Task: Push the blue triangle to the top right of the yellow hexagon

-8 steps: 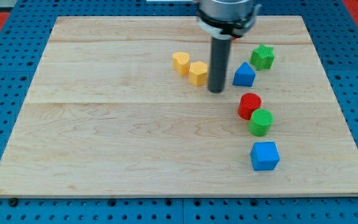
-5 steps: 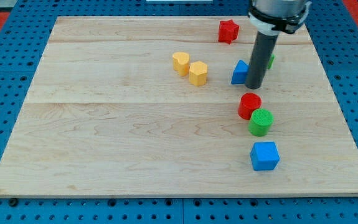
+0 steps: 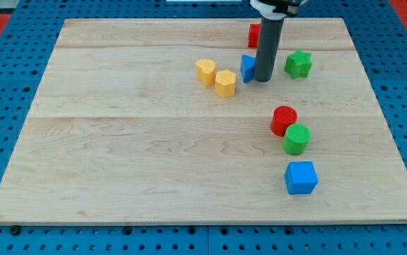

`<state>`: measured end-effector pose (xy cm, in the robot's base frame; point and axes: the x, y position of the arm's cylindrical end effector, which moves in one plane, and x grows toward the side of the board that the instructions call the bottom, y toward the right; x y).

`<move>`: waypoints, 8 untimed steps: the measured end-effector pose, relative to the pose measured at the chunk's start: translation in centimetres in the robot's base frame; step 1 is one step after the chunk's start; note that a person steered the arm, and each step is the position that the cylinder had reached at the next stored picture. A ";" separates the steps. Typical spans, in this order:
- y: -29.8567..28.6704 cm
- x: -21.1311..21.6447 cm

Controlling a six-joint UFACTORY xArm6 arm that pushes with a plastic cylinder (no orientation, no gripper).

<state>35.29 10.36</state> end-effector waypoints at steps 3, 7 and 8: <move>1.3 -4.5; -2.9 -3.9; -3.5 -3.9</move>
